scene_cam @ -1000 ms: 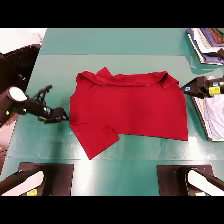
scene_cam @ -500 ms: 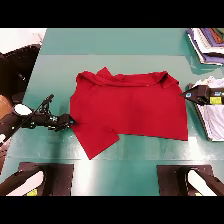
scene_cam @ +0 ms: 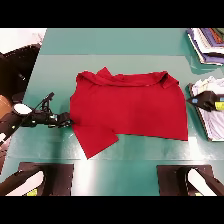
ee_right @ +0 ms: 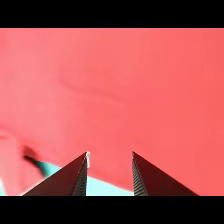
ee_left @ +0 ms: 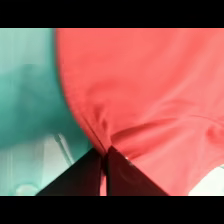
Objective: Fold the shirts.
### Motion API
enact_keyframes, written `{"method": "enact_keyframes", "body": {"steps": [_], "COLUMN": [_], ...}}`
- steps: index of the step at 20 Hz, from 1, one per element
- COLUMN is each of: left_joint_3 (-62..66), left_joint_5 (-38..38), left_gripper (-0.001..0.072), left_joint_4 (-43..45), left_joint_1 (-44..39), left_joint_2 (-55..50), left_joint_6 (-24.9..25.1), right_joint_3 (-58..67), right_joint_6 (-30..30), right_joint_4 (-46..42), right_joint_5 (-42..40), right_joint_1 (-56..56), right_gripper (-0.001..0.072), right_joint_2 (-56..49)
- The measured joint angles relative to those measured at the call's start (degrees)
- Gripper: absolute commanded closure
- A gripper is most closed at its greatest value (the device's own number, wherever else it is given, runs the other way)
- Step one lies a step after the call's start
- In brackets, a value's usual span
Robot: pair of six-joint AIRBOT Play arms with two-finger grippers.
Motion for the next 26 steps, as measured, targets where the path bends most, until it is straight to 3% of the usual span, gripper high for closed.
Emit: {"method": "enact_keyframes", "body": {"steps": [2,7,12,14,15,17,18,22,26], "left_joint_3": [2.4,7.1,8.2,8.4,8.5,8.5,8.6,11.4,22.0], "left_joint_5": [-1.2,-2.6,-3.0,-3.0,-3.1,-3.7,-4.1,-5.8,-7.3], "left_gripper": [0.0682,0.0682,0.0681,0.0681,0.0681,0.0682,0.0683,0.0683,0.0681], "left_joint_4": [0.4,1.1,1.2,1.3,1.3,1.6,1.8,3.8,8.9], "left_joint_1": [0.0,0.0,0.0,0.0,0.0,0.0,0.0,0.0,0.0], "left_joint_2": [0.0,0.0,0.0,0.0,0.0,0.0,0.0,2.5,9.9], "left_joint_6": [0.1,0.3,0.3,0.3,0.3,0.3,0.3,-0.7,-3.6], "right_joint_3": [-3.8,-15.6,-20.9,-21.4,-21.6,-21.9,-22.0,-19.7,-8.2], "right_joint_6": [0.3,0.4,0.0,0.0,0.0,-0.1,-0.1,-0.2,-0.2], "right_joint_4": [-5.0,-13.0,-14.3,-13.0,-12.6,-11.1,-10.9,-10.7,-9.6], "right_joint_5": [1.2,0.8,-2.8,-3.1,-4.2,-7.1,-8.3,-10.7,-9.9], "right_joint_1": [-4.9,-16.6,-16.5,-13.5,-12.0,-9.0,-7.6,-3.5,0.7], "right_gripper": [0.0249,0.0264,0.0266,0.0362,0.0431,0.0641,0.0679,0.0697,0.0697], "right_joint_2": [0.0,-3.3,-8.6,-10.2,-10.7,-11.1,-10.8,-6.3,1.2]}}
